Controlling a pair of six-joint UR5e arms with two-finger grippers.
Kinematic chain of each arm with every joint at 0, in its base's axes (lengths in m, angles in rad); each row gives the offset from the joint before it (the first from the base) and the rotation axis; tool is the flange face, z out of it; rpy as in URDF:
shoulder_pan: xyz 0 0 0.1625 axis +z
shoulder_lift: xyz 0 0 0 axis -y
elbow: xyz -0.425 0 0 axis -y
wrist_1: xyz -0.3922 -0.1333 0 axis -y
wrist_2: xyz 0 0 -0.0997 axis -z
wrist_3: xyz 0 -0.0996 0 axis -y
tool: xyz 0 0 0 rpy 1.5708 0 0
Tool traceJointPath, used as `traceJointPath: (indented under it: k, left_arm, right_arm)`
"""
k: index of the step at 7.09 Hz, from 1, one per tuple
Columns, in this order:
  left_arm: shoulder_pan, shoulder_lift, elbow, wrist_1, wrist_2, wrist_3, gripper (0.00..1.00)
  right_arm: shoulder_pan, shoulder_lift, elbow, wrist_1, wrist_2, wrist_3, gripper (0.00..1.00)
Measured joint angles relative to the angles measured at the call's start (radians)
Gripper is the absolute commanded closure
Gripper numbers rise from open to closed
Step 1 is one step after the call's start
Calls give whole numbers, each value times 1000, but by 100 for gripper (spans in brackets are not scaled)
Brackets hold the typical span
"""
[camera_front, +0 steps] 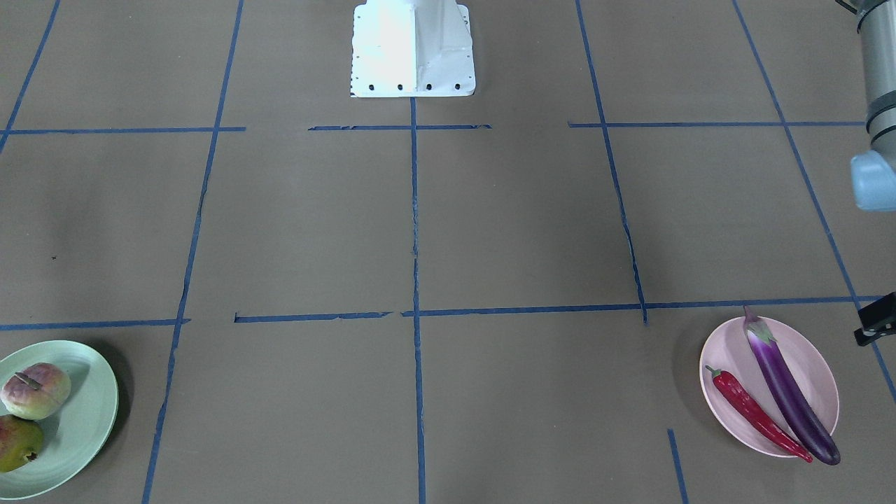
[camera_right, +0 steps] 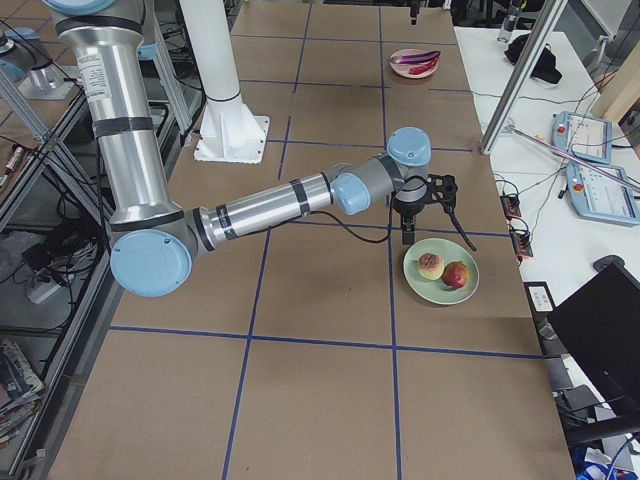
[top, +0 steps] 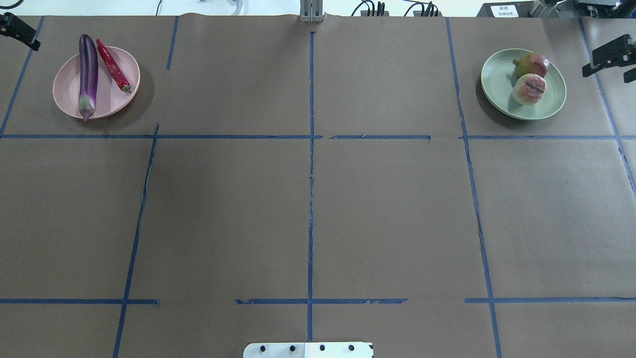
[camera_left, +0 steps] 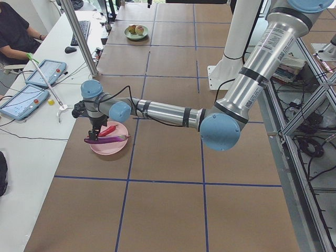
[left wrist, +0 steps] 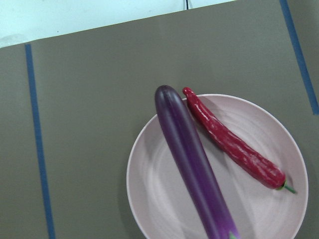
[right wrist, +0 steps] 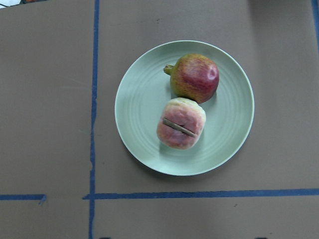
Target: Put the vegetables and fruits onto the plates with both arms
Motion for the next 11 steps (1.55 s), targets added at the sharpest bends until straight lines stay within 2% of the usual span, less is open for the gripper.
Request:
traceJointPath:
  k: [1, 3, 4, 7, 9, 11]
  left_arm:
    - [-60, 26, -9, 30, -27, 88, 0]
    - [-141, 61, -78, 208, -61, 198, 0]
    - [-152, 99, -130, 281, -65, 220, 0]
    - [-158, 221, -287, 389, -67, 254, 0]
    - [-153, 295, -394, 409, -63, 248, 0]
    - [-150, 323, -418, 401, -68, 247, 0]
  right_arm:
    - [43, -4, -1, -96, -5, -145, 0]
    - [110, -39, 0, -218, -11, -355, 0]
    - [127, -64, 3, -233, -9, -397, 0]
    - [151, -98, 13, -241, 3, -430, 0]
    - [155, -104, 15, -242, 4, -432, 0]
    - [156, -105, 17, -243, 4, -432, 0]
